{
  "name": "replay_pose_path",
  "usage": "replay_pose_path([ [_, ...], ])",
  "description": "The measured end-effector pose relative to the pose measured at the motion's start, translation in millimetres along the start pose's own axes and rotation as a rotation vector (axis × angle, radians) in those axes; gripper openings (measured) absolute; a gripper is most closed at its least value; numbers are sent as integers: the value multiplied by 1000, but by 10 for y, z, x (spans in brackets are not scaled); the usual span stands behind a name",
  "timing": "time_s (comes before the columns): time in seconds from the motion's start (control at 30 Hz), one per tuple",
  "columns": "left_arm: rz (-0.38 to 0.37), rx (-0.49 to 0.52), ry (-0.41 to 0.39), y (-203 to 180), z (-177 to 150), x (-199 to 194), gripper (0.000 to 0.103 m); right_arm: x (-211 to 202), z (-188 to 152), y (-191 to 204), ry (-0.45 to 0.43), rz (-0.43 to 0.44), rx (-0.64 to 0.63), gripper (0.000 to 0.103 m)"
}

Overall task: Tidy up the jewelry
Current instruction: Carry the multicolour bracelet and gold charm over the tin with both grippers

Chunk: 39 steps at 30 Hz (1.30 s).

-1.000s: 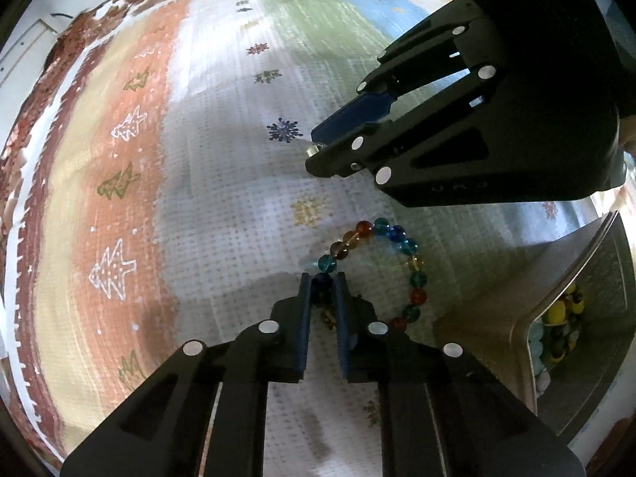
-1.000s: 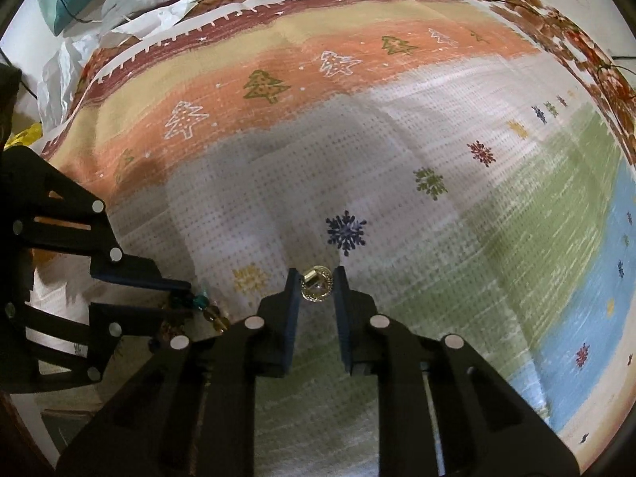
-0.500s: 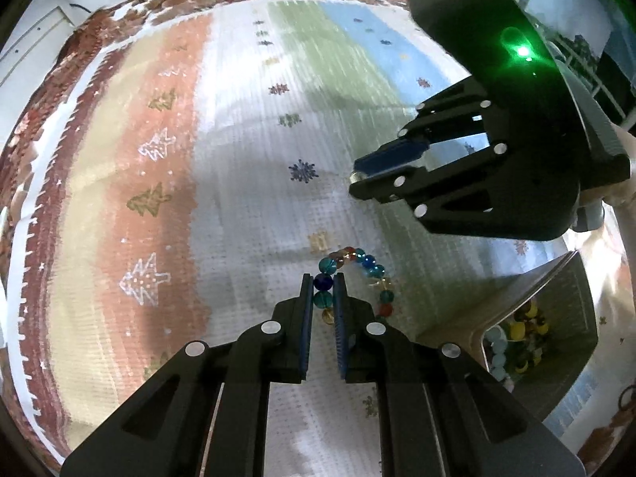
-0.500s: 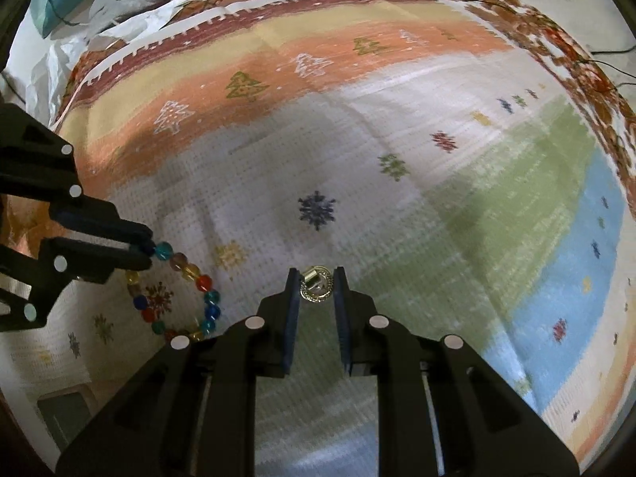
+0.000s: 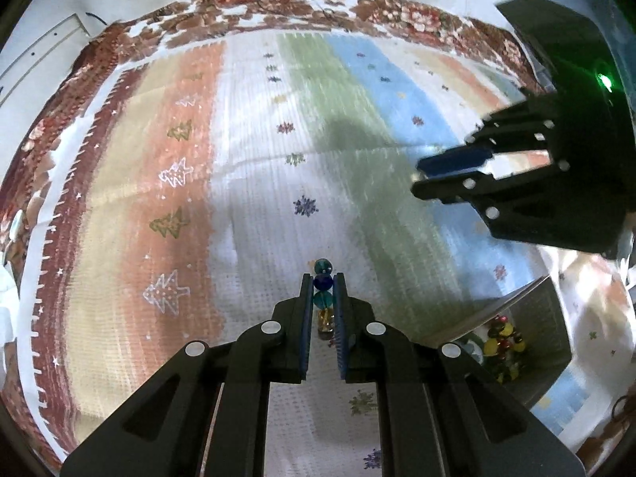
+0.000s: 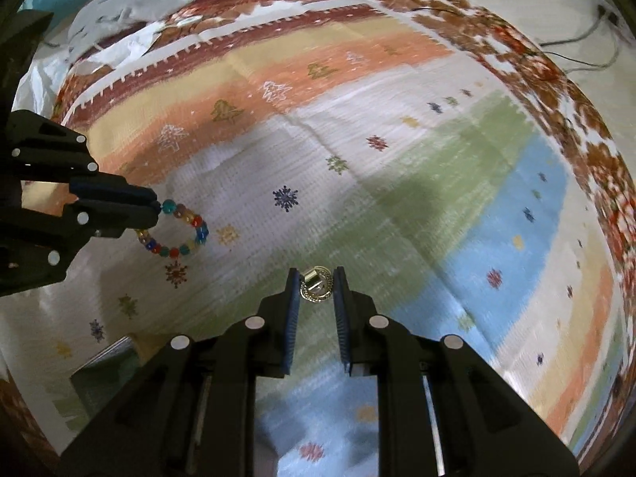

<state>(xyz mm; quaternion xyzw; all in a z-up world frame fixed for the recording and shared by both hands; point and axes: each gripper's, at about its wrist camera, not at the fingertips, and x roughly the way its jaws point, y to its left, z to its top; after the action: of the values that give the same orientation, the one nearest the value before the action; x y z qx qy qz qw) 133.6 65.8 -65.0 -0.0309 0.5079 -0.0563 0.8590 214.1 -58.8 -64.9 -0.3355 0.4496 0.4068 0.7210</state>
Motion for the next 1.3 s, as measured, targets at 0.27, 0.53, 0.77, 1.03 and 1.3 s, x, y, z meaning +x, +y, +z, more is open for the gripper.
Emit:
replay_pose_path([
  [0.27, -8, -20, -34, -84, 33, -130, 9, -309, -306, -68, -1, -86, 146, 18],
  [0.53, -19, -20, -43, -280, 56, -188, 9, -708, -661, -100, -40, -147, 334, 18],
  [0.77, -15, 50, -56, -580, 20, -232, 9, -799, -1010, -40, -45, -171, 448, 18],
  [1.03, -42, 103, -96, -793, -41, -416, 9, -979, -1256, 174, -92, -143, 499, 18],
  [1.3, -89, 106, -160, -864, -126, -699, 9, -1035, -1377, 387, -113, -108, 508, 18],
])
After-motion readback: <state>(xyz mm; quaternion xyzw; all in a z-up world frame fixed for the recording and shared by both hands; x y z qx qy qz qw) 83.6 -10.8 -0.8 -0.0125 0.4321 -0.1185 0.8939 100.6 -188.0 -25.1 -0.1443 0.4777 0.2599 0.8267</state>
